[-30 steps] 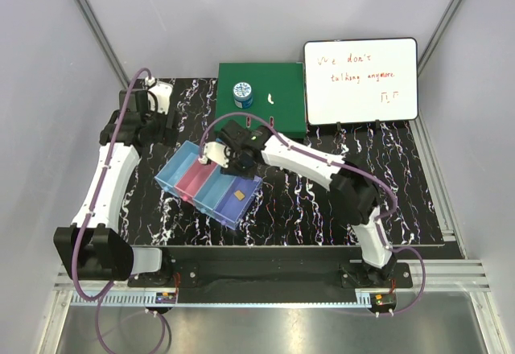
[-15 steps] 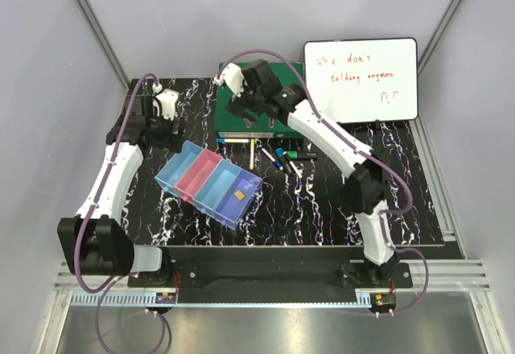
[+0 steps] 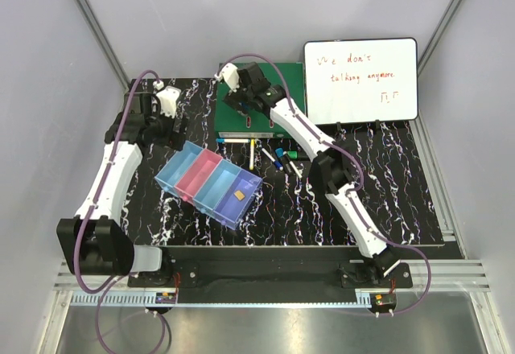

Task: Sort the stationery into containers
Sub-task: Pick up the stationery from the corner of the board.

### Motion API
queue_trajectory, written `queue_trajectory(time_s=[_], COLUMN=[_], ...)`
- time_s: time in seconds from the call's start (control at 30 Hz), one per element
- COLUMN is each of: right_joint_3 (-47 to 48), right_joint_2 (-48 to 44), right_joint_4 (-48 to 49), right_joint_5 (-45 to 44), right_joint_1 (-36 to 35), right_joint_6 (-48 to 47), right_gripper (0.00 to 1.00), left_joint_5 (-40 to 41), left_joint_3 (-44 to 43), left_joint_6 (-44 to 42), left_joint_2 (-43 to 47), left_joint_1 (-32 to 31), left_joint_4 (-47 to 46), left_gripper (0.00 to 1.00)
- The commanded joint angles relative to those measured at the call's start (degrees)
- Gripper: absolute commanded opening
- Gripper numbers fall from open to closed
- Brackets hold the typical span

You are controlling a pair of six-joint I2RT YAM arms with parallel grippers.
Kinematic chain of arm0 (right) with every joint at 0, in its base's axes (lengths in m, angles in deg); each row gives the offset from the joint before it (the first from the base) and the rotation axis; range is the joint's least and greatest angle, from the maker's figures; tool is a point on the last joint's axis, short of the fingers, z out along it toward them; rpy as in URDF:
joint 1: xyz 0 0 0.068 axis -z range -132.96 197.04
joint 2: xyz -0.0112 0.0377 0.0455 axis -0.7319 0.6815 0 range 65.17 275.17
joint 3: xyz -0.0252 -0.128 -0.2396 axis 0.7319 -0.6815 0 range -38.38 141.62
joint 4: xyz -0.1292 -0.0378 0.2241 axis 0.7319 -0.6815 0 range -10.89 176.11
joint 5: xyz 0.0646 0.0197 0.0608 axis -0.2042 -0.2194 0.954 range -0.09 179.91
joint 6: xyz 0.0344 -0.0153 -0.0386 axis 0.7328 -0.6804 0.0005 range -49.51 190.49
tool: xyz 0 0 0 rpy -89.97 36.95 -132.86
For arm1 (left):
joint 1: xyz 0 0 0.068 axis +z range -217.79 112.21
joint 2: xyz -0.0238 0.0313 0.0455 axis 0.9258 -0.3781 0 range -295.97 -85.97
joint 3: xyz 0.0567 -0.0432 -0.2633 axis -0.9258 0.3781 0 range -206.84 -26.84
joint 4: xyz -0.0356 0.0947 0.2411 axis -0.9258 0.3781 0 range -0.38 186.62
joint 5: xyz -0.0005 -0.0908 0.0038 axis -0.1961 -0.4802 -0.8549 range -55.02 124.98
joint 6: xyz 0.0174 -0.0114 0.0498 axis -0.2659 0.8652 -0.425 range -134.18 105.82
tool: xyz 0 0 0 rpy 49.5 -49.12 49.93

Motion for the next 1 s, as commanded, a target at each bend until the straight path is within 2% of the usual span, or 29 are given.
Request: queue_trajectory(time_s=[0.0,0.6,0.97], right_joint_3=[2.6,-2.1,-2.4], right_joint_2=[-0.1,-1.4,-1.5], right_joint_4=[9.2,15.1,17.3], right_joint_5=[1.0,8.6,7.3], right_joint_1=[1.0,1.3,1.3], right_joint_6=[2.8,7.2,10.8], right_gripper=[1.0,1.0,0.94], left_joint_5=[-0.9,1.0,1.4], left_joint_3=[-0.3,-2.2,-1.9], left_joint_6=[-3.0,-3.4,-4.1], left_joint_2=[4.5,1.9,1.9], left_joint_1=[0.3,0.3,0.3], left_joint_4=[-2.3,-1.8,-1.6], left_gripper=[0.99,0.99,0.99])
